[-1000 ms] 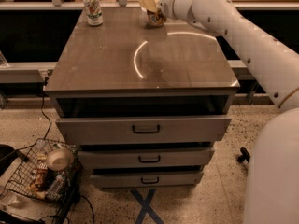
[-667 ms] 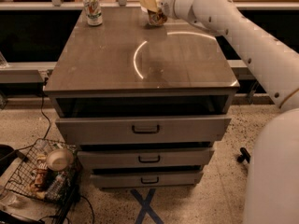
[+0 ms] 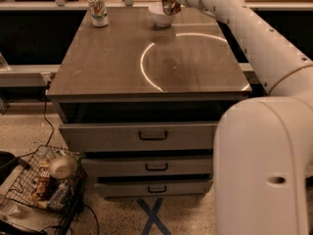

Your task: Place orange can into white bowl

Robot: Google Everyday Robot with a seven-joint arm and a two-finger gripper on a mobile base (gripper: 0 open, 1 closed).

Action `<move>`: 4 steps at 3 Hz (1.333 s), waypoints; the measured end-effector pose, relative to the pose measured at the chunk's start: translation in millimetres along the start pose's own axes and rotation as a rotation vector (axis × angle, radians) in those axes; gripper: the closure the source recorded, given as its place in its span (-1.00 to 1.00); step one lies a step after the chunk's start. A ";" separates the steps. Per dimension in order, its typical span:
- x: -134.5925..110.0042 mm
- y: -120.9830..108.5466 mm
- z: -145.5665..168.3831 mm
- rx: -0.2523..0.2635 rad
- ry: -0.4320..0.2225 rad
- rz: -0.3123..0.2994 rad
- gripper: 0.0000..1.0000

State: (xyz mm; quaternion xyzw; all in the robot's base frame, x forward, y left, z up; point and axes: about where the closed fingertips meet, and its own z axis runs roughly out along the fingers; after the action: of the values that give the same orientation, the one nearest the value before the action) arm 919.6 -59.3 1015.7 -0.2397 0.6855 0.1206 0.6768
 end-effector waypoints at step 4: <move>25.4 -45.3 53.2 0.114 0.041 0.111 1.00</move>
Offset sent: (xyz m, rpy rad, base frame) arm 0.1059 -0.0534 0.0061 0.0612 0.0743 -0.1719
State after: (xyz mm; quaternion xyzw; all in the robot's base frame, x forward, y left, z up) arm 988.9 -76.2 995.0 -0.1649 0.7173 0.1140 0.6673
